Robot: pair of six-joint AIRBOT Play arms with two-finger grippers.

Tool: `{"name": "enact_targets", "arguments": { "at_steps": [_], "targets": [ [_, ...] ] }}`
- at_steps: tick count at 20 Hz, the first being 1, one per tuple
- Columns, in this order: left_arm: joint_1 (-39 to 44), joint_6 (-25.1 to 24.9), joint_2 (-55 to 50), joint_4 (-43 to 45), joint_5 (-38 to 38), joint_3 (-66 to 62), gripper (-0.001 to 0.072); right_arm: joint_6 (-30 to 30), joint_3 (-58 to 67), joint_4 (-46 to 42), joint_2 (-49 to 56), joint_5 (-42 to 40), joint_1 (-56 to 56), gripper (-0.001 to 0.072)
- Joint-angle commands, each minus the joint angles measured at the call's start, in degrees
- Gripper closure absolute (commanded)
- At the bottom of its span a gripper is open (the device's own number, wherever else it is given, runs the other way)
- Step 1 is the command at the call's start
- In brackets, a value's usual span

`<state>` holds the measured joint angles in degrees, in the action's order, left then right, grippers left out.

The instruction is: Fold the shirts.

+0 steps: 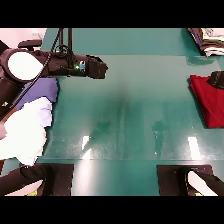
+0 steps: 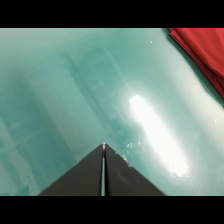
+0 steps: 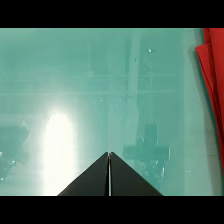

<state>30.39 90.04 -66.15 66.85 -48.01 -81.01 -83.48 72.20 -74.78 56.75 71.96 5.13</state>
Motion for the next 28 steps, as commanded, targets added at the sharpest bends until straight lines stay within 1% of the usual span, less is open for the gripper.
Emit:
{"name": "enact_targets", "arguments": {
  "at_steps": [1, 11, 12, 14, 17, 18, 19, 20, 21, 22, 23, 24, 25, 28],
  "targets": [
    [0.0, 0.0, 0.0, 0.0, 0.1, 0.0, 0.0679, 0.0, 0.0, 0.1, 0.0, -0.1, 0.1, 0.0692],
    [0.0, 0.0, 0.0, 0.0, 0.1, 0.0, 0.0679, 0.0, 0.0, 0.0, 0.0, -2.0, 0.1, 0.0692],
    [0.0, 0.2, 0.0, -0.3, 0.5, 0.0, 0.0679, 0.0, 0.0, 0.0, 0.0, -2.0, 0.1, 0.0692],
    [0.0, 0.0, 0.0, 0.4, 4.7, 0.0, 0.0679, 0.0, 0.0, 0.0, 0.0, -1.9, 0.1, 0.0692],
    [0.0, 0.0, 0.0, 0.5, 7.5, 0.0, 0.0679, 0.0, 0.0, 0.0, 0.0, -2.0, 0.1, 0.0692],
    [0.0, -0.1, 0.0, 0.9, 7.5, 0.0, 0.0678, 0.0, 0.0, 0.1, 0.0, -1.9, 0.1, 0.0692],
    [0.0, -0.3, 0.0, 3.5, 8.2, 0.0, 0.0677, 0.0, 0.0, 0.2, 0.0, -1.9, 0.0, 0.0692],
    [0.0, -0.7, 0.0, 8.2, 9.0, 0.0, 0.0596, 0.0, 0.0, 0.2, 0.0, -1.9, 0.0, 0.0691],
    [-0.4, -0.1, -0.1, 14.5, 9.3, 0.0, 0.0232, 0.0, 0.0, 0.2, 0.0, -1.9, 0.0, 0.0692],
    [-1.6, 2.4, -0.4, 19.7, 9.6, 0.0, 0.0093, 0.0, 0.0, 0.2, 0.0, -1.9, -0.1, 0.0692],
    [-3.8, 4.8, -0.9, 24.2, 9.4, 0.0, 0.0094, 0.0, 0.0, 0.2, 0.0, -1.9, -0.4, 0.0692],
    [-6.5, 5.6, -1.7, 27.0, 9.1, 0.0, 0.0094, 0.0, 0.0, 0.2, 0.0, -1.7, -0.7, 0.0692],
    [-10.3, 6.0, -3.1, 28.3, 9.0, 0.0, 0.0094, 0.0, 0.0, 0.2, 0.0, -1.4, -1.1, 0.0692],
    [-21.7, 6.0, -9.2, 28.3, 10.9, 0.0, 0.0093, 0.0, 0.0, 0.2, 0.0, -1.5, -2.6, 0.0692]
  ]
}}
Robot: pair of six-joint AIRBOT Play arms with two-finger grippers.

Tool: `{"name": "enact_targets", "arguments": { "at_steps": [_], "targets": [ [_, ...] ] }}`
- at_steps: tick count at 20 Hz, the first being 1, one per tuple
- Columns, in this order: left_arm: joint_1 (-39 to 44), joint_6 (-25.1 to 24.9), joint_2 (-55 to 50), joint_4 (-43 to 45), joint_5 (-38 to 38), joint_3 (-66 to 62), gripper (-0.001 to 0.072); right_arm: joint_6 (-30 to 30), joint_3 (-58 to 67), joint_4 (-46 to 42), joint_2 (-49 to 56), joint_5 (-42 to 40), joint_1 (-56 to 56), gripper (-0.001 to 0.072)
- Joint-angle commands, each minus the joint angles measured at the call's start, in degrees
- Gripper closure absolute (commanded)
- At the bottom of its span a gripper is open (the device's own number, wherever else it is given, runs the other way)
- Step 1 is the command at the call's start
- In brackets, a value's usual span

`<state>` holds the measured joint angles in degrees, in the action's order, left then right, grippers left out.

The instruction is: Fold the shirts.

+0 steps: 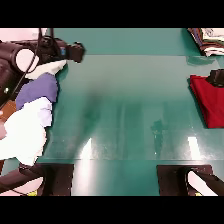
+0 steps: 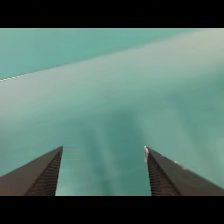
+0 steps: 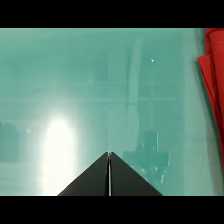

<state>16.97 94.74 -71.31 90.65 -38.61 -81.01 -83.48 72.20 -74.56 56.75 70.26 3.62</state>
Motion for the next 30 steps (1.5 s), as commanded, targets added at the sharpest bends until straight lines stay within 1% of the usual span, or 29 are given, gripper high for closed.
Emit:
{"name": "enact_targets", "arguments": {
  "at_steps": [1, 3, 6, 9, 12, 15, 16, 18, 22, 24, 25, 27, 30],
  "targets": [
    [-11.6, 1.3, -6.7, 4.5, 2.3, 0.0, 0.0093, 0.0, 0.0, 0.0, 0.0, 0.2, -1.6, 0.0692],
    [-16.7, 1.3, -12.0, 4.5, 4.5, 0.0, 0.0093, 0.0, 0.0, 0.0, 0.0, 0.2, -2.7, 0.0692],
    [-21.4, 1.3, -19.7, 4.5, 9.1, -0.1, 0.0093, 0.0, 0.0, 0.0, 0.0, 0.3, -4.6, 0.0692],
    [-23.3, 1.2, -26.3, 4.5, 10.8, -1.9, 0.0093, 0.0, 0.0, 0.0, 0.0, 0.3, -6.6, 0.0692],
    [-23.3, -0.4, -31.6, 4.5, 11.5, -5.4, 0.0094, 0.0, 0.0, 0.0, 0.0, 0.2, -8.6, 0.0692],
    [-23.3, -0.5, -33.5, 4.5, 11.1, -7.8, 0.0095, 0.0, 0.0, 0.0, 0.0, 0.2, -10.3, 0.0692],
    [-23.3, -0.5, -33.5, 4.5, 10.6, -8.5, 0.0157, 0.0, 0.0, 0.0, 0.0, 0.2, -10.8, 0.0692],
    [-23.3, -0.7, -33.2, 4.5, 7.9, -10.8, 0.0682, -0.1, 0.0, 0.0, 0.0, 0.3, -11.0, 0.0692],
    [-23.1, -1.0, -30.9, 4.6, -2.4, -19.8, 0.068, -0.1, 1.3, 0.0, 0.0, 0.1, -11.0, 0.0692],
    [-22.8, -3.0, -25.9, 4.1, -5.1, -24.4, 0.068, -0.1, 4.7, -0.1, 0.0, 0.2, -11.0, 0.0692],
    [-22.2, -4.5, -22.5, 3.9, -6.3, -26.4, 0.068, -0.1, 7.1, -0.1, 0.0, 0.2, -11.0, 0.0692],
    [-19.9, -9.6, -14.2, 3.4, -9.6, -29.8, 0.068, 0.0, 11.7, -0.2, 0.0, 0.1, -11.0, 0.0692],
    [-13.1, -13.9, -3.1, 3.1, -15.1, -31.6, 0.0681, 0.0, 17.4, -0.2, 0.0, 0.2, -11.0, 0.0692]
  ]
}}
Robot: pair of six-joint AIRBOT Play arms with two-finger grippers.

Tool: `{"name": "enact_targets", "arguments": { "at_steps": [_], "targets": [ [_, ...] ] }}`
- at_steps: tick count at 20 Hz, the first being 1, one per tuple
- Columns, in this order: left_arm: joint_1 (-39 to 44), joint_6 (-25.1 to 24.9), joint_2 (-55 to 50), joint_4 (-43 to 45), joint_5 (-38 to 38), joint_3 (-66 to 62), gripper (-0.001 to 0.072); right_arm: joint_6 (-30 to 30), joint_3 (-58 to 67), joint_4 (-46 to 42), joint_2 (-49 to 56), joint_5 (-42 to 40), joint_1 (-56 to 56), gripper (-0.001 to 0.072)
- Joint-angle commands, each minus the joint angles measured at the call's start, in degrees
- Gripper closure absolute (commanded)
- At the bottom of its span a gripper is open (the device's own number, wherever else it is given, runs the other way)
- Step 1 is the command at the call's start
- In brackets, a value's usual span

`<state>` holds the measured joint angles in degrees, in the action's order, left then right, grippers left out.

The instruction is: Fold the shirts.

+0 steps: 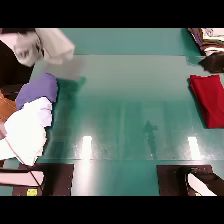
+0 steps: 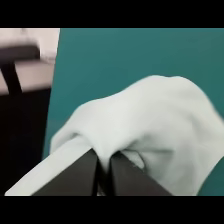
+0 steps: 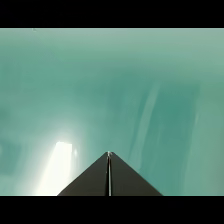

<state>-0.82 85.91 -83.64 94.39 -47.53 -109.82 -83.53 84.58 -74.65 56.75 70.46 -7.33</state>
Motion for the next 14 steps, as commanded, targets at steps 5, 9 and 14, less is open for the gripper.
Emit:
{"name": "enact_targets", "arguments": {
  "at_steps": [5, 9, 14],
  "targets": [
    [24.2, -9.4, 15.0, -2.0, -21.2, -2.6, 0.0681, 0.0, 10.6, -0.2, 0.0, 0.3, 0.0, 0.0692],
    [39.2, -9.2, 10.1, -4.0, -26.8, 3.9, 0.0679, 0.0, 12.1, -0.2, -0.1, 2.2, 0.0, 0.0692],
    [43.2, -2.7, 4.4, -11.0, -19.4, 16.0, 0.0136, 0.0, 11.9, -0.5, -0.9, 4.2, 0.0, 0.0692]
  ]
}}
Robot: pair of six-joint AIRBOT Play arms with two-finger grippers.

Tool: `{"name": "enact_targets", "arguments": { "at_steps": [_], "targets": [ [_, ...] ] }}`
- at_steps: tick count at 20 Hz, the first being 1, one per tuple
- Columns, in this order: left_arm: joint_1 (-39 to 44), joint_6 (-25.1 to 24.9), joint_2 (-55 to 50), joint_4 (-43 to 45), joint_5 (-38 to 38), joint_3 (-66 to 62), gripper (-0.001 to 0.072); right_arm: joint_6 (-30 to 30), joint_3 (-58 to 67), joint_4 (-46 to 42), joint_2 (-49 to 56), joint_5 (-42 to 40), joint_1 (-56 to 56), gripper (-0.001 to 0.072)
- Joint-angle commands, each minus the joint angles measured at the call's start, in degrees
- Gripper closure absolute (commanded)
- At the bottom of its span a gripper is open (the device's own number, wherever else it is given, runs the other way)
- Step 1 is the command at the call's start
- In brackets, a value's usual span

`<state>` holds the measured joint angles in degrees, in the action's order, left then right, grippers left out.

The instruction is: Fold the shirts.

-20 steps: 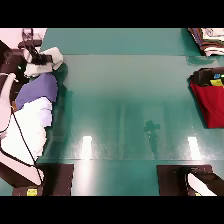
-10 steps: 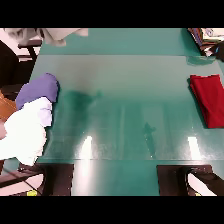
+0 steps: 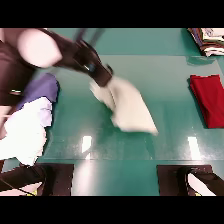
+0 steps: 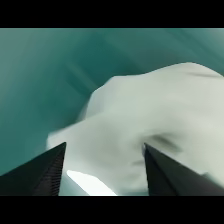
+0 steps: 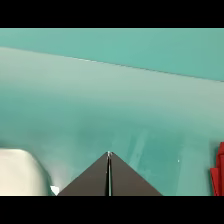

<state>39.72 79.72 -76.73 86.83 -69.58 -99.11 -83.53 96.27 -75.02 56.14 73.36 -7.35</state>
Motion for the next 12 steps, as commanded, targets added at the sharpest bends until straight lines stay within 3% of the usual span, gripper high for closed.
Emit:
{"name": "enact_targets", "arguments": {
  "at_steps": [1, 6, 9, 12],
  "targets": [
    [1.3, 4.9, -3.1, -2.0, 2.7, 5.5, 0.0136, 0.0, 0.2, -0.1, -0.3, 1.7, 0.0, 0.0692],
    [-13.3, 12.2, -3.1, -5.3, 4.6, 9.3, 0.0137, 0.0, 0.2, -0.1, -0.3, 2.1, 0.0, 0.0692],
    [-18.4, 11.1, -3.3, -16.3, 14.5, 20.7, 0.0137, 0.0, 0.2, -0.1, -0.2, 2.1, 0.0, 0.0692],
    [-18.9, 6.6, -7.3, -24.1, 22.2, 27.2, 0.0137, 0.0, 0.2, -0.1, -0.2, 2.1, 0.0, 0.0692]
  ]
}}
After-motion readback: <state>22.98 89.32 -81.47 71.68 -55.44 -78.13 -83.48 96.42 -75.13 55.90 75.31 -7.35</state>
